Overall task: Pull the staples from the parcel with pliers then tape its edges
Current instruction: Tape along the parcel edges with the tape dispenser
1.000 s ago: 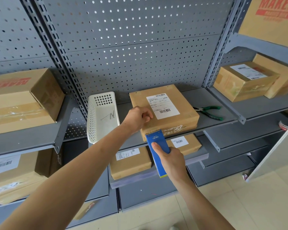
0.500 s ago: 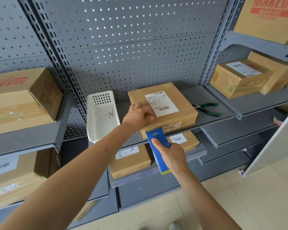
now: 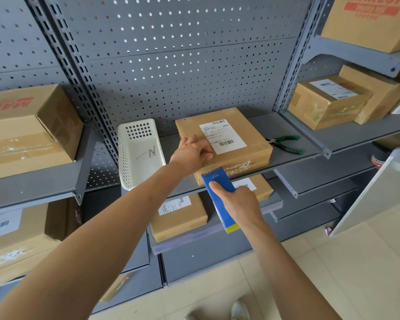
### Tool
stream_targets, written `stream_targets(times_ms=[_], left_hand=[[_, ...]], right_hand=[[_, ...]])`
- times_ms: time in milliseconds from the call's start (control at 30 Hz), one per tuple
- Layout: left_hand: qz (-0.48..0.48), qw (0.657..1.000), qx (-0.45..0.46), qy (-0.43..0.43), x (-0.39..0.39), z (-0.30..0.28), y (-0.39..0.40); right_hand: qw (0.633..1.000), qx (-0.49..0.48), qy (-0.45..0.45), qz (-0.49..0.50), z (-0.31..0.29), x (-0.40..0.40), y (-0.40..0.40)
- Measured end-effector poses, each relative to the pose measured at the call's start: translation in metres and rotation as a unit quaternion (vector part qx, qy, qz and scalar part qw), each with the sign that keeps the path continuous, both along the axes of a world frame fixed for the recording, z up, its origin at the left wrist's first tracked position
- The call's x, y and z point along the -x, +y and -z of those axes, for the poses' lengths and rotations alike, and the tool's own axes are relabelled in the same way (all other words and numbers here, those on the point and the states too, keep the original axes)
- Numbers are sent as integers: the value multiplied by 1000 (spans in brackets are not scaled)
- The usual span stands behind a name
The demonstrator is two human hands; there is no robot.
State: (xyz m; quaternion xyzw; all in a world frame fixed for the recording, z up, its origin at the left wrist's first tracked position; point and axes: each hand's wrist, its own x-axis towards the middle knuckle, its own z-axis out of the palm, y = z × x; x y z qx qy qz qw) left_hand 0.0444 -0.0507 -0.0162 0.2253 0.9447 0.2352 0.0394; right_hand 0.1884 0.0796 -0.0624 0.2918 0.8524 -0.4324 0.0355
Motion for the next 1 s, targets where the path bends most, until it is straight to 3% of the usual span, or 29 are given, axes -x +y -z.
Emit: stream_targets(times_ms=[233, 1000], left_hand=[[5, 1000, 10, 0, 2, 0, 1], [-35, 998, -52, -9, 5, 4, 2]], right_hand=[[995, -95, -5, -5, -12, -5, -3], [980, -196, 29, 36, -52, -19, 47]])
